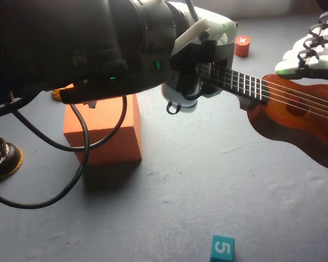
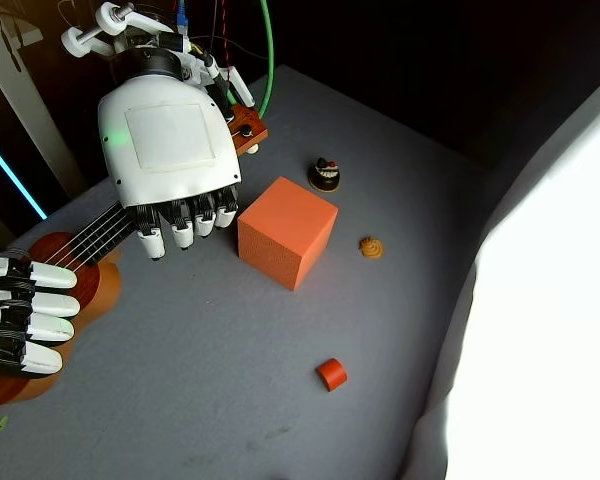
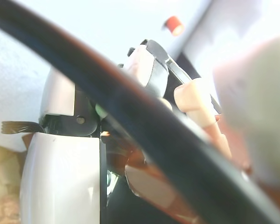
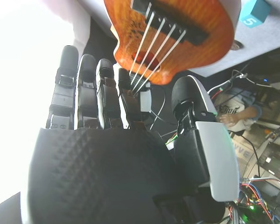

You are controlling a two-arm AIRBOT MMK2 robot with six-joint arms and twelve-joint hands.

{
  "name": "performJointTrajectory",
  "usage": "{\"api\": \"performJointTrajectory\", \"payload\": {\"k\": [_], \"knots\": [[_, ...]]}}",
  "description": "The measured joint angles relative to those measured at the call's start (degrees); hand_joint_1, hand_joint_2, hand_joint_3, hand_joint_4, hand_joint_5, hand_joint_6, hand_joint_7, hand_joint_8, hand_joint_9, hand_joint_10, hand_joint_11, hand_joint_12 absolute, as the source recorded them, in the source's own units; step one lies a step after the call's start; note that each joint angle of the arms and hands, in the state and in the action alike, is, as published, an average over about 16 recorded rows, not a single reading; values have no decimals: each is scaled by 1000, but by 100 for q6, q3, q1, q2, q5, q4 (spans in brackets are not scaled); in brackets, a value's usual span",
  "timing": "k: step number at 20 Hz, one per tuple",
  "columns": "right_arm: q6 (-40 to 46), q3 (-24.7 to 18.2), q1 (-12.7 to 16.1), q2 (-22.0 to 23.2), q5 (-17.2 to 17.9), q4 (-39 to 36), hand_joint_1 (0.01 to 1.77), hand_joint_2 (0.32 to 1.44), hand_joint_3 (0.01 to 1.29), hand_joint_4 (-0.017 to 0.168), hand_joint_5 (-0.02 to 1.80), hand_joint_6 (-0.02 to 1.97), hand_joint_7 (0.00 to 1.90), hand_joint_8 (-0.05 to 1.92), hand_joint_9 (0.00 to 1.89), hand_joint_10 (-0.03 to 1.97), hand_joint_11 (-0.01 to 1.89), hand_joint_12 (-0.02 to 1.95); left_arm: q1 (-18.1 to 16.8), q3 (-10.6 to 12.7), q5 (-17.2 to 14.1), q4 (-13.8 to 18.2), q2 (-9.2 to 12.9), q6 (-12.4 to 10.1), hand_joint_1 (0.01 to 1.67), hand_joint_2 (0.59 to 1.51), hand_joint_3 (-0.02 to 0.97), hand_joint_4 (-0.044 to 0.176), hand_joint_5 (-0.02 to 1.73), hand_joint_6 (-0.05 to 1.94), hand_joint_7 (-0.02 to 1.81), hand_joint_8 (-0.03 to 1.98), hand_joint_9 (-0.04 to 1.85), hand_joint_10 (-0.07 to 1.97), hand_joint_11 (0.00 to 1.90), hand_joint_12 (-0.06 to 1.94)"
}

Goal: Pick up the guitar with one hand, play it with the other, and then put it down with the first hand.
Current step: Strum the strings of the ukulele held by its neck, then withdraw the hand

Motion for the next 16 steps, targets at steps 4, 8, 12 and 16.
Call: {"api": "performJointTrajectory", "payload": {"k": [4,8,12,16], "knots": [[30,-7,-1,0,-40,-64,284,1358,17,1,38,352,180,14,23,525,20,962,-1,-2,-1,-3,-1,9,1481,1085,-15,69,1191,1888,1273,1980,1372,1911,1422,1904],[73,-22,-1,1,-36,-149,292,1355,17,-1,34,473,199,14,23,580,20,1086,0,-2,0,-2,-1,20,1479,1085,-14,64,1186,1885,1273,1980,1366,1910,1415,1903],[120,-49,-2,11,-18,-249,306,1348,17,-4,34,652,230,14,23,648,20,1226,1,-2,2,4,-2,34,1474,1085,-15,58,1179,1882,1272,1980,1363,1910,1414,1904],[178,-87,-2,28,7,-367,321,1341,17,-7,14,807,246,14,23,680,20,1268,2,-2,5,13,-3,48,1470,1085,-15,53,1178,1877,1272,1980,1363,1910,1414,1903]]}}
